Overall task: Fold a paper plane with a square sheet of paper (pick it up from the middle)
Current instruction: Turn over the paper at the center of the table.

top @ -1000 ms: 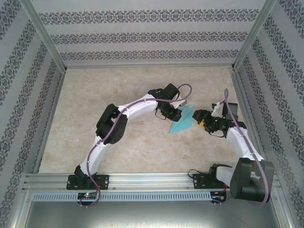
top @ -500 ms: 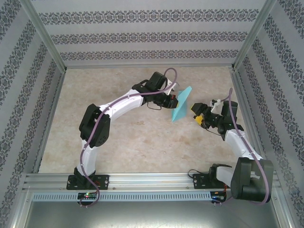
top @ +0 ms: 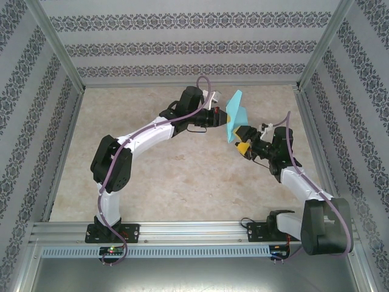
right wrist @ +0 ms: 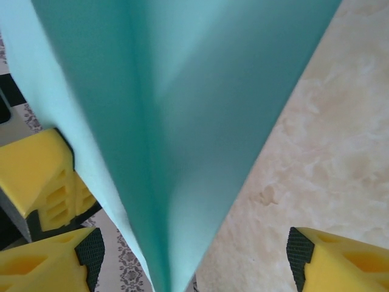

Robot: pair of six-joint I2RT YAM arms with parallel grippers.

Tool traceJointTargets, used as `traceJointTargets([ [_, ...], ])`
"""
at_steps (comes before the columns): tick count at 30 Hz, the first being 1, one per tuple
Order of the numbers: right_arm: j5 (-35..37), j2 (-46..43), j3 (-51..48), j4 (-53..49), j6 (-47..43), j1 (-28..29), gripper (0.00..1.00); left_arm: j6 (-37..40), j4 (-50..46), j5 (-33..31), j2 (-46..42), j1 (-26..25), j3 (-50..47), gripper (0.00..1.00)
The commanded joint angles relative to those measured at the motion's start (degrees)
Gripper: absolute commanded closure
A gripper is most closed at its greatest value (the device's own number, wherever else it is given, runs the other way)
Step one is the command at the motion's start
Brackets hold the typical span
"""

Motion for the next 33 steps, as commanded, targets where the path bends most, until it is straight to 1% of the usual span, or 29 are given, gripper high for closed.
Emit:
traceJointTargets([
  [1,1.89,-0.03,1.7,3.92,3.45,0.71,0.22,-5.91,8.08,2.11,-2.17,0.92,-1.65,0.99],
  [3,1.96,0.31,1.7,4.9,4.44,0.73,0.26,-6.04,8.1,2.51,-2.44,0.85,-1.63,0.98],
  [6,1.57,1.51,1.67,9.52,7.2,0.97,0.33,-6.92,8.77,3.15,-2.56,0.92,-2.07,0.98],
  [8,1.35,2.01,2.11,11.04,8.22,1.08,0.36,-6.99,8.28,3.26,-2.45,1.0,-2.11,0.98],
  [11,1.0,2.1,3.21,11.21,8.36,1.25,0.44,-7.55,8.53,3.92,-2.32,1.27,-2.66,0.98],
  [14,0.68,2.06,3.87,11.28,8.49,1.25,0.49,-7.49,8.0,4.38,-2.1,1.45,-2.82,0.97],
  [16,0.38,1.92,4.23,11.28,8.45,1.25,0.54,-6.85,7.07,4.28,-2.08,1.54,-2.82,0.97],
  [22,-0.57,2.01,4.47,11.0,7.96,1.41,0.6,-7.49,7.44,5.38,-1.23,1.8,-2.28,0.95],
  [27,-1.37,2.28,4.69,10.75,7.43,1.51,0.69,-7.79,7.48,5.75,-0.51,1.8,-1.85,0.94],
  [30,-1.72,2.58,4.93,10.74,7.37,1.6,0.72,-7.98,7.74,6.12,-0.34,1.79,-1.55,0.93],
  [33,-1.86,2.94,5.13,10.83,7.26,1.73,0.78,-7.98,7.5,6.36,-0.33,1.8,-1.49,0.91],
])
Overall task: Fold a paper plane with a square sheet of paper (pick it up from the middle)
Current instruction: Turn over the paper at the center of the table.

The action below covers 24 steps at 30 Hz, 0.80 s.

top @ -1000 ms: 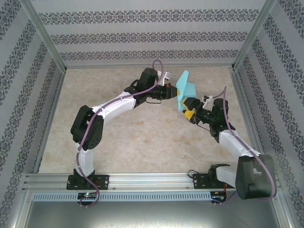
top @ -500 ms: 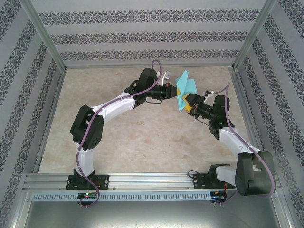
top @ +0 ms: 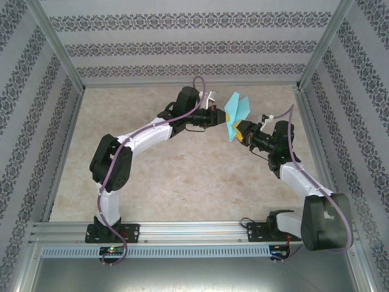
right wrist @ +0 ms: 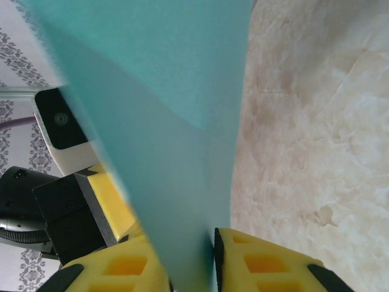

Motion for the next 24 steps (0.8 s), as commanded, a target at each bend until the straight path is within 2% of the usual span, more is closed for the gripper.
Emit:
traceJointTargets([
  [1,-1.44,0.58,1.85,1.77,-0.59,0.71,0.8,-0.29,1.83,1.5,-0.34,0.53,0.82,0.9],
  [11,-1.93,0.99,1.9,1.2,-1.4,0.75,0.93,3.77,-2.99,-0.46,-1.63,0.62,0.91,0.79],
  [15,-1.99,1.24,2.27,0.86,-1.88,0.79,0.95,5.12,-4.85,-0.69,-2.5,0.62,1.44,0.71],
  [20,-2.0,1.28,2.64,0.1,-2.92,0.8,0.98,9.68,-12.28,-4.1,-4.86,0.62,2.48,0.57],
  [22,-2.09,1.45,2.84,0.34,-2.93,0.86,0.98,8.98,-13.03,-4.48,-5.62,0.62,2.01,0.49],
  [24,-2.09,1.61,3.21,0.94,-2.7,1.21,0.99,5.53,-9.78,-2.93,-5.85,0.62,0.46,0.46],
])
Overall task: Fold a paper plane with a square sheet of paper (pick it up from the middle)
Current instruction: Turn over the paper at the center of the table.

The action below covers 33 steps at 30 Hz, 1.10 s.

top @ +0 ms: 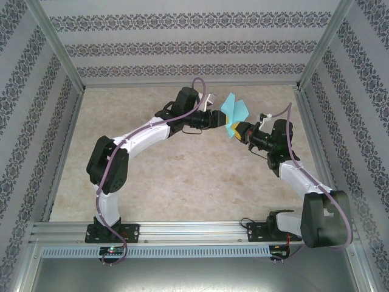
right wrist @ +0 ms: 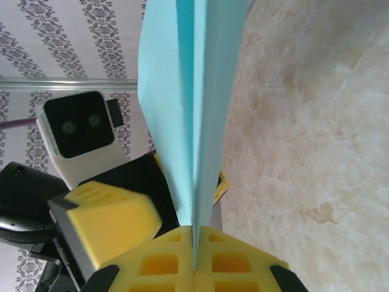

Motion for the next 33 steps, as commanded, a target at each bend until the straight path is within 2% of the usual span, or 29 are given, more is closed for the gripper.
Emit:
traceJointTargets([
  [1,-1.17,0.47,2.33,1.35,-1.57,1.03,0.99,-3.73,3.59,1.62,-3.31,0.62,-1.05,0.45],
  [3,-1.19,0.47,2.66,1.68,-1.4,1.34,0.99,-8.25,8.92,3.12,-3.06,0.53,-2.71,0.43],
  [9,-1.28,-0.4,3.31,1.82,-0.96,1.53,0.99,-14.55,16.07,2.88,-4.09,0.1,-6.8,0.41],
  [11,-1.3,-0.4,3.4,2.49,-0.62,1.52,0.99,-14.28,14.6,1.69,-4.74,0.01,-7.45,0.4],
  [13,-1.37,-0.45,3.48,2.66,-0.5,1.57,0.99,-12.75,12.12,-0.21,-5.67,-0.1,-8.14,0.34],
  [15,-1.3,-0.58,3.48,2.74,-0.49,1.77,1.0,-13.68,13.53,-1.15,-6.26,-0.08,-9.47,0.33],
  [20,-1.27,0.1,2.77,6.68,1.95,2.38,0.99,-24.52,27.9,0.85,-4.34,-0.17,-13.08,0.34],
  [22,-1.38,1.29,1.92,11.37,4.79,2.39,1.0,-26.57,30.63,0.47,-4.06,-0.17,-13.28,0.35],
  [25,-1.65,2.06,1.81,12.71,5.56,2.66,1.0,-28.89,34.43,0.34,-3.66,-0.17,-13.58,0.39],
  [29,-1.47,2.01,2.08,12.25,5.56,3.01,1.0,-29.71,35.53,0.08,-3.44,-0.17,-13.47,0.54],
  [33,-1.2,1.49,1.81,12.78,5.99,3.46,1.0,-30.93,37.03,0.67,-2.82,-0.26,-13.5,0.58],
])
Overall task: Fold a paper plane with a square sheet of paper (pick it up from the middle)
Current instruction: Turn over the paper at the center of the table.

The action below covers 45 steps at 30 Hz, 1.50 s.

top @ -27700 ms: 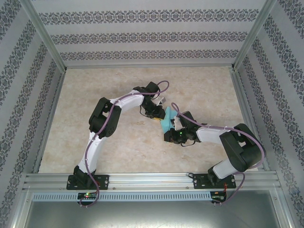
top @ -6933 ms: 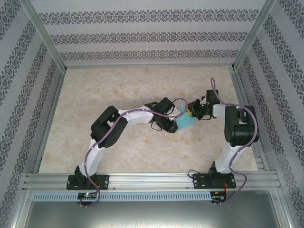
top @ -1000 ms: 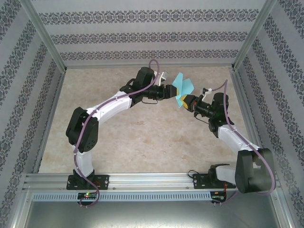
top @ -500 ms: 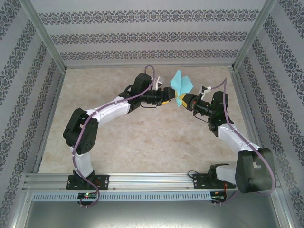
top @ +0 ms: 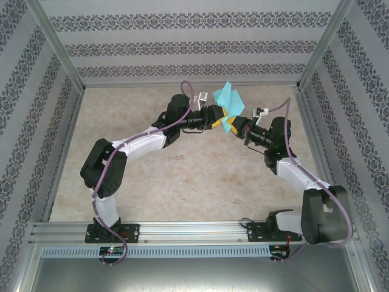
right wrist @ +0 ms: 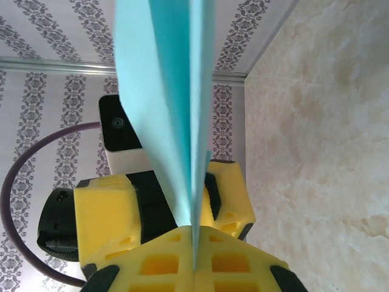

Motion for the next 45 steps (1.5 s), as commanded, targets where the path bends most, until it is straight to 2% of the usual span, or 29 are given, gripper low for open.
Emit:
traceJointTargets([
  [1,-0.6,-0.65,0.07,3.24,0.64,0.88,1.0,-2.06,5.26,0.82,0.74,-0.15,0.02,0.58],
  [6,-0.17,-0.9,0.09,3.68,0.78,1.51,1.0,-3.1,6.48,1.45,1.13,-0.19,0.7,0.59],
  [14,-0.07,-1.32,0.06,3.8,1.22,1.64,1.0,-1.5,4.52,1.44,0.1,-0.23,0.48,0.76],
  [20,0.19,-2.08,-0.46,3.84,1.44,1.6,0.99,-1.82,5.27,2.31,0.41,-0.19,0.59,0.79],
  [25,0.28,-2.39,-0.72,3.79,1.62,1.63,0.99,0.08,2.25,2.12,-0.21,-0.05,1.34,0.83],
  [32,0.63,-2.61,-1.78,3.64,1.18,1.6,0.95,0.79,0.48,2.51,-0.26,0.41,1.95,0.95],
  [36,1.01,-3.04,-1.91,1.55,-0.44,1.57,0.84,3.42,-2.89,2.33,-0.91,0.68,2.26,0.97],
  [39,1.68,-4.07,-1.26,-3.72,-3.86,1.52,0.68,8.63,-9.37,1.7,-2.06,1.19,3.15,0.98],
  [42,2.89,-6.05,-0.34,-11.92,-9.81,0.93,0.5,20.54,-24.43,-2.04,-4.37,1.39,5.84,0.98],
  [45,6.13,-8.68,1.68,-25.02,-18.96,-0.19,0.42,34.84,-42.81,-10.99,-6.36,1.21,10.03,0.98],
])
